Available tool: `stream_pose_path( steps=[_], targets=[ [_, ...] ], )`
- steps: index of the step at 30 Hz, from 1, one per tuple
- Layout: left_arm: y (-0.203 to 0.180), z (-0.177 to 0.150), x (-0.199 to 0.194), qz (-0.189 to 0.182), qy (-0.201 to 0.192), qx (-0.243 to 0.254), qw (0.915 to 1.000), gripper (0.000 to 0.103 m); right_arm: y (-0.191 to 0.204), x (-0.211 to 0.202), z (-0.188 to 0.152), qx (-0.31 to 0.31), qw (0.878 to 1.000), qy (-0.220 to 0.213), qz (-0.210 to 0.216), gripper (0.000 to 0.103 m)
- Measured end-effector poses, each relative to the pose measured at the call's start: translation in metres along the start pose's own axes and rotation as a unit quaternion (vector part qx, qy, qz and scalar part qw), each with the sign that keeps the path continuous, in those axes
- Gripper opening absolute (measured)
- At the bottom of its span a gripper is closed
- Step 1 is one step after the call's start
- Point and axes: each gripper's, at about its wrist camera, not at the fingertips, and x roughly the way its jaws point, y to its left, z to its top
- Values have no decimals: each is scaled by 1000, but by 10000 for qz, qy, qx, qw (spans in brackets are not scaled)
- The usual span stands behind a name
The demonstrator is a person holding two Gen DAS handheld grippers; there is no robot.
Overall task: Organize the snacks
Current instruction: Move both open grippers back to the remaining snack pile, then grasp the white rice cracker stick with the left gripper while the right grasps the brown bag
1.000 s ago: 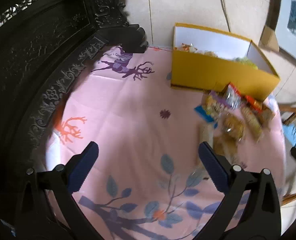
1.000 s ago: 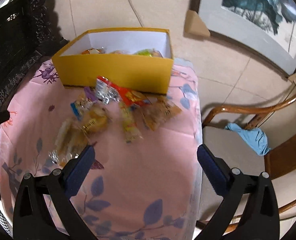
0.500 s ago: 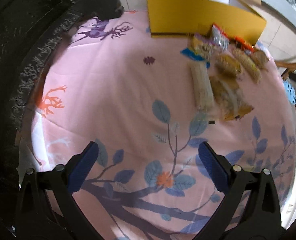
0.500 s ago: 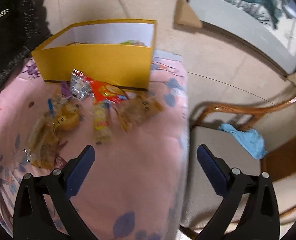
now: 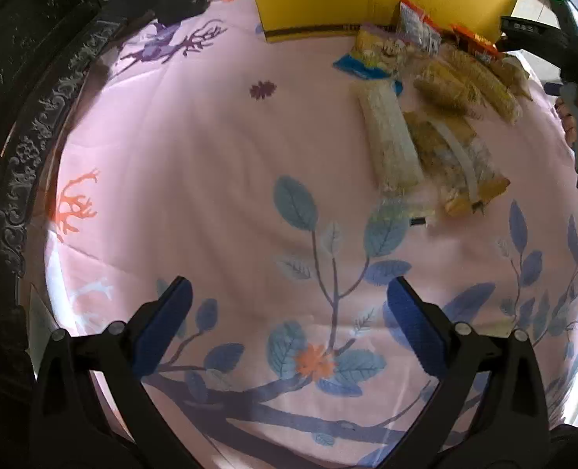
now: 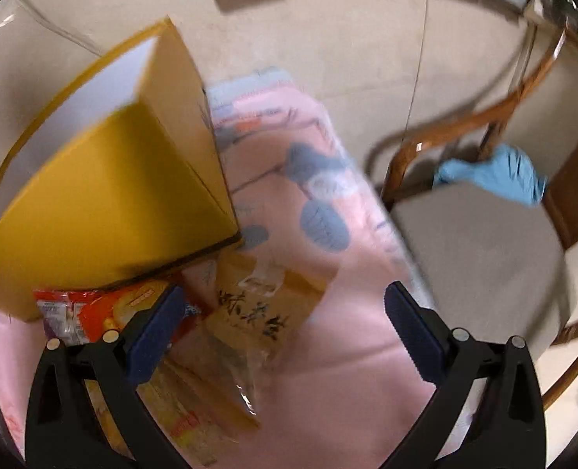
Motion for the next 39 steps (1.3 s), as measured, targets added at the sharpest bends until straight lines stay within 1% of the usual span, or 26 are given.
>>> stream_pose_path(
  steps=[1, 2, 3, 4, 6, 7, 11, 12, 13, 15, 17, 18, 20, 22, 24, 25, 26, 27, 28, 29, 30, 34, 36, 39],
  targets=[
    [0, 0, 2, -6, 51, -14, 10000, 101, 6, 4, -5, -165, 9998, 84, -23, 50],
    [0, 0, 4, -16, 71, -45, 10000, 101, 13, 3, -12, -322, 9994, 109, 116, 44],
    [1, 0, 4, -47, 61, -81, 9999, 101, 19, -2, -19, -476, 9988, 95, 65, 40],
    [1, 2, 3, -125, -3, -145, 9998, 101, 23, -5, -24, -592, 9981, 135, 84, 38],
    [2, 7, 0, -201, -132, -260, 9994, 101, 21, -12, -36, -650, 9970, 250, 339, 37],
    [1, 13, -4, -287, -261, -330, 9987, 101, 17, -19, -43, -685, 9963, 273, 442, 37],
    [-1, 34, -16, -690, -703, -476, 9940, 101, -4, -52, -60, -903, 9947, 128, 465, 37],
    [-2, 41, -17, -719, -806, -476, 9930, 101, -13, -62, -63, -887, 9948, 104, 497, 37],
    [-6, 49, -13, -631, -864, -461, 9932, 101, -19, -70, -65, -862, 9948, 90, 527, 37],
    [-12, 62, -4, -382, -748, -357, 9958, 101, -31, -87, -69, -881, 9948, 22, 512, 37],
    [-21, 72, 1, -289, -771, -239, 9963, 101, -43, -101, -71, -900, 9948, -67, 467, 37],
    [-23, 74, 3, -305, -791, -214, 9962, 101, -49, -108, -71, -922, 9948, -123, 417, 37],
    [-30, 79, 8, -596, -761, -170, 9952, 101, -56, -119, -75, -980, 9945, -196, 308, 37],
    [-37, 80, 18, -740, -651, -138, 9950, 101, -63, -127, -82, -984, 9947, -175, 262, 37],
    [-42, 79, 29, -443, -489, -83, 9978, 101, -72, -127, -85, -832, 9957, -34, 404, 37],
    [-44, 76, 33, -326, -519, -37, 9981, 99, -78, -125, -87, -654, 9962, 103, 573, 37],
    [-43, 73, 34, -268, -586, -21, 9979, 93, -80, -123, -89, -587, 9961, 160, 636, 37],
    [-43, 70, 36, -298, -587, 30, 9978, 71, -82, -122, -91, -558, 9959, 227, 676, 37],
    [-43, 68, 39, -422, -463, 86, 9980, 50, -80, -121, -93, -583, 9957, 261, 673, 37],
    [-41, 67, 38, -595, -487, 57, 9970, 38, -77, -122, -95, -619, 9952, 300, 694, 37],
    [-37, 67, 37, -639, -400, 53, 9971, 31, -75, -122, -97, -643, 9944, 339, 765, 37],
    [-36, 65, 36, -405, -445, 193, 9980, 30, -61, -129, -98, -733, 9922, 353, 950, 37],
    [-35, 62, 29, -502, -498, 169, 9974, 29, -54, -139, -96, -826, 9908, 275, 1033, 37],
    [-36, 63, 0, -699, -738, 145, 9947, 29, -43, -158, -88, -1036, 9887, 20, 1087, 37]
  ],
)
